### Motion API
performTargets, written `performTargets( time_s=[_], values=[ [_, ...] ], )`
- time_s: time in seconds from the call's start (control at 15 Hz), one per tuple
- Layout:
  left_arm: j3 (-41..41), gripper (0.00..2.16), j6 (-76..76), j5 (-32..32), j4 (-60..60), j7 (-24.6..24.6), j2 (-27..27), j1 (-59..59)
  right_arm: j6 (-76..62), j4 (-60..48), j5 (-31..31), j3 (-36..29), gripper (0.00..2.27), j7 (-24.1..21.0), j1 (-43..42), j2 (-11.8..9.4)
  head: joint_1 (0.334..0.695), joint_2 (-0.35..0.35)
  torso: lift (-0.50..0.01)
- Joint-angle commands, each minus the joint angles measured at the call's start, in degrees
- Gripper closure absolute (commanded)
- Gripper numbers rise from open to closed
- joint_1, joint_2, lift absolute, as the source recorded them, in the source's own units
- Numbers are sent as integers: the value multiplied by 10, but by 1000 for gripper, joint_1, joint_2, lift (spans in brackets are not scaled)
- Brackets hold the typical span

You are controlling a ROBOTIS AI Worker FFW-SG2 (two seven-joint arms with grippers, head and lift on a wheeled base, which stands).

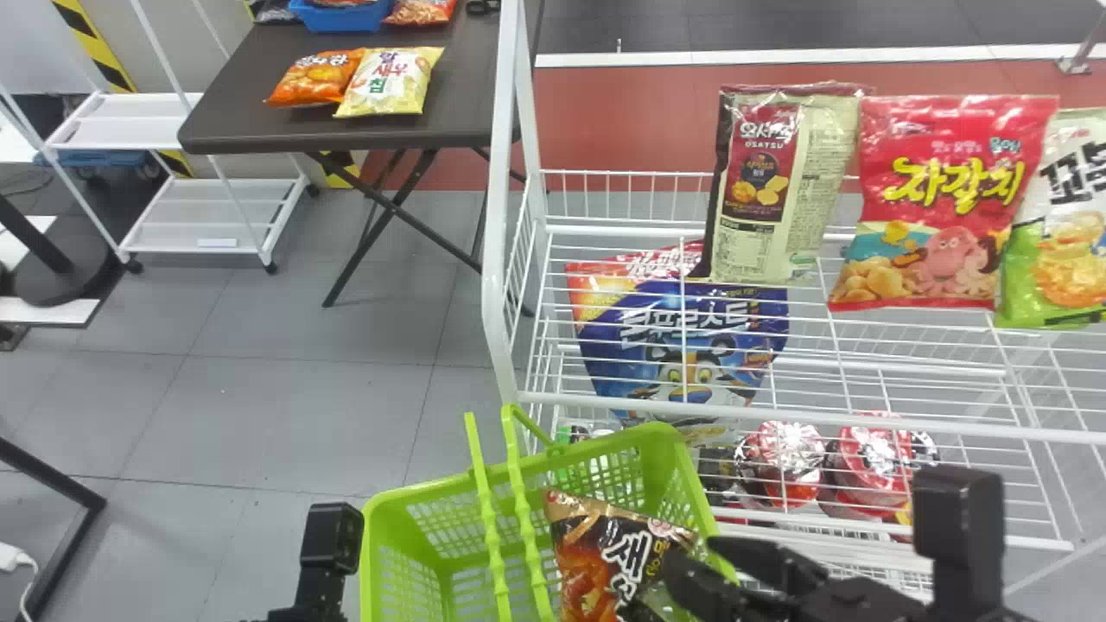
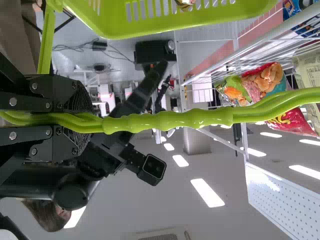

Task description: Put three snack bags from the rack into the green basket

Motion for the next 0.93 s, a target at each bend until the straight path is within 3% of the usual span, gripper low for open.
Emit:
performTargets(
  time_s=[0.0, 0.07, 0.2, 0.47, 0.6, 0.87],
  values=[
    [0, 2148, 0, 1, 1, -1, 0, 3, -66, 4, -11, -51, 66, -11, -19, 16, 695, 82, 0],
    [0, 2148, 0, 1, 1, -2, 0, 5, -87, 16, -4, -78, 70, -20, -42, 24, 695, 62, 0],
    [1, 2148, -2, 1, 1, -3, 1, 9, -108, 54, 10, -119, 80, -51, -94, 24, 695, -72, 0],
    [-1, 2148, -5, 1, 13, -4, 0, 10, -193, 187, 79, -147, 80, -70, -210, 24, 695, -253, 0],
    [-3, 2148, -9, 1, 15, -5, 0, 12, -288, 270, 94, -150, 76, -70, -264, 24, 695, -284, 0],
    [-5, 2148, -12, 1, 18, -5, 0, 14, -335, 424, 136, -144, 140, -99, -373, 24, 695, -313, 0]
  ],
)
